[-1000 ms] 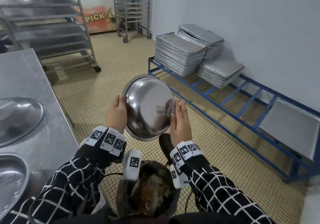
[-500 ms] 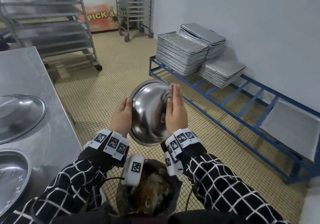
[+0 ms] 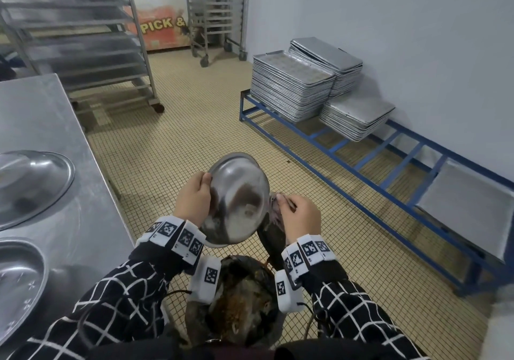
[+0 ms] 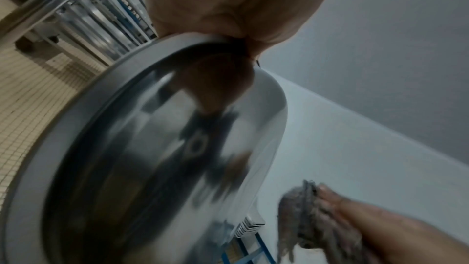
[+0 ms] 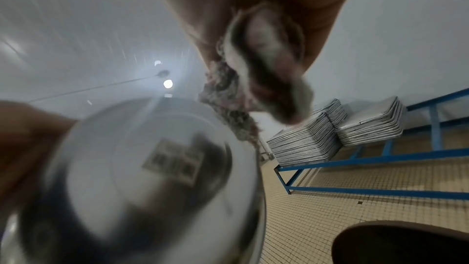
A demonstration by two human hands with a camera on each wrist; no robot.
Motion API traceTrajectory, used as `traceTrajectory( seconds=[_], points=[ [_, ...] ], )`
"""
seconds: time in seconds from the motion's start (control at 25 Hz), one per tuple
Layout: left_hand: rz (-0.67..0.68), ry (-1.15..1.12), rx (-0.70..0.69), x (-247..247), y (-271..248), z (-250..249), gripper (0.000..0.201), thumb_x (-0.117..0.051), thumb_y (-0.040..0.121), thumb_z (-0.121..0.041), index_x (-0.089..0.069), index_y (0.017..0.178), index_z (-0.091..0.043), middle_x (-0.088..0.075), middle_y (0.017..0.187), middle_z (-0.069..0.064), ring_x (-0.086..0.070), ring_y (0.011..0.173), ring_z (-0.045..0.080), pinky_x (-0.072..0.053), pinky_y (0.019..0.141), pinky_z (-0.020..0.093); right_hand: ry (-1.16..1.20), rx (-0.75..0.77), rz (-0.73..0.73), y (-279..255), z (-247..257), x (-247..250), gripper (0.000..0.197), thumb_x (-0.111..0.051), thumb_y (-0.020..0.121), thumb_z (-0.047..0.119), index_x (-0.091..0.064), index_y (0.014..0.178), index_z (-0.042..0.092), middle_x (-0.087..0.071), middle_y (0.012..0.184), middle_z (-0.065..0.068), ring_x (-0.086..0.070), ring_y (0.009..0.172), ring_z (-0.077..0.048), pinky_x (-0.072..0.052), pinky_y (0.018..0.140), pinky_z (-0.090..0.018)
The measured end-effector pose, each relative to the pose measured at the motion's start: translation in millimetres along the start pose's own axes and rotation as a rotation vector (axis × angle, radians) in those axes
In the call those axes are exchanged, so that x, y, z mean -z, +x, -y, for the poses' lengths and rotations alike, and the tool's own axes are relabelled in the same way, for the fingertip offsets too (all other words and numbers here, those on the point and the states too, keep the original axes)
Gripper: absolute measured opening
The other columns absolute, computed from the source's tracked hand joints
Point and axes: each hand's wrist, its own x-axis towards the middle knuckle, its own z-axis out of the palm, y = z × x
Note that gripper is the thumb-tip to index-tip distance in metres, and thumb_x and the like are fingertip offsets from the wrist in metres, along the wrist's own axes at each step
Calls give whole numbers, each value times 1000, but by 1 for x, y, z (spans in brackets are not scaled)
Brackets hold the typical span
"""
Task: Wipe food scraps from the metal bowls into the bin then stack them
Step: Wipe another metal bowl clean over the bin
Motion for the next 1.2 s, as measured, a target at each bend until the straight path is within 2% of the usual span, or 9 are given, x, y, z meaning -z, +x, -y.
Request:
traceTrajectory(
  seconds=[0.12, 0.36, 0.44, 0.52, 0.6, 0.72, 0.84, 1.0, 1.2],
  points=[
    [43, 87, -13, -4, -4, 4, 30, -33, 103, -31, -52, 88, -13, -56, 78, 6, -52, 70, 20, -43, 65, 29, 77, -84, -13, 2, 6, 8, 29, -49, 95, 36, -52, 73, 18, -56, 70, 5, -54, 65, -9, -35, 53, -13],
    [105, 167, -85, -8, -5, -4, 30, -34, 103, -33, -49, 82, -19, -55, 72, 0, -52, 65, 16, -40, 60, 27, 528, -347, 120, -4, 31, 18, 16, -45, 98, 32, -51, 103, 18, -60, 92, 1, -59, 78, -6, -45, 56, -16],
    [113, 183, -116, -10, -8, -10, 30, -34, 103, -32, -50, 82, -18, -54, 70, -1, -50, 63, 14, -37, 57, 24, 515, -189, 68, -14, 46, 16, 14, -48, 97, 28, -55, 108, 23, -62, 99, 6, -58, 82, 2, -48, 59, -11],
    [112, 156, -148, -10, -10, -16, 31, -36, 102, -31, -51, 81, -16, -53, 68, -1, -49, 62, 15, -37, 57, 25, 370, 97, -37, -22, 53, 6, 25, -49, 96, 27, -59, 118, 22, -59, 114, 8, -54, 101, 2, -50, 82, -16],
    [113, 115, -185, -9, -11, -22, 31, -38, 101, -30, -53, 78, -16, -56, 66, 0, -50, 62, 16, -39, 59, 27, 125, 419, -118, -23, 50, -8, 34, -48, 95, 30, -60, 125, 18, -50, 129, 3, -41, 121, -11, -38, 102, -27],
    [99, 75, -211, -6, -11, -28, 31, -41, 100, -30, -58, 80, -14, -61, 69, 2, -55, 65, 18, -45, 64, 33, -58, 651, -128, -10, 48, -15, 43, -35, 98, 36, -54, 132, 18, -42, 143, -2, -36, 133, -21, -29, 111, -37],
    [58, 25, -206, 1, -6, -29, 31, -41, 100, -32, -59, 81, -15, -61, 69, 2, -56, 65, 19, -46, 66, 35, -14, 585, -63, 6, 50, -15, 51, -22, 100, 40, -39, 143, 20, -31, 152, 1, -26, 140, -13, -28, 113, -36],
    [18, 20, -194, 11, 3, -24, 33, -38, 101, -35, -56, 79, -18, -56, 67, 6, -52, 63, 20, -46, 65, 38, 202, 177, 17, 12, 37, -14, 54, -25, 98, 45, -27, 148, 24, -23, 154, 6, -22, 130, 5, -36, 109, -30],
    [33, 148, -280, 2, 3, -26, 34, -40, 101, -31, -49, 70, -21, -53, 62, -2, -48, 57, 15, -36, 57, 28, -70, 509, -47, -6, 54, -27, 57, -17, 98, 48, -25, 148, 21, -18, 157, -2, -15, 143, -18, -19, 116, -36]
  ],
)
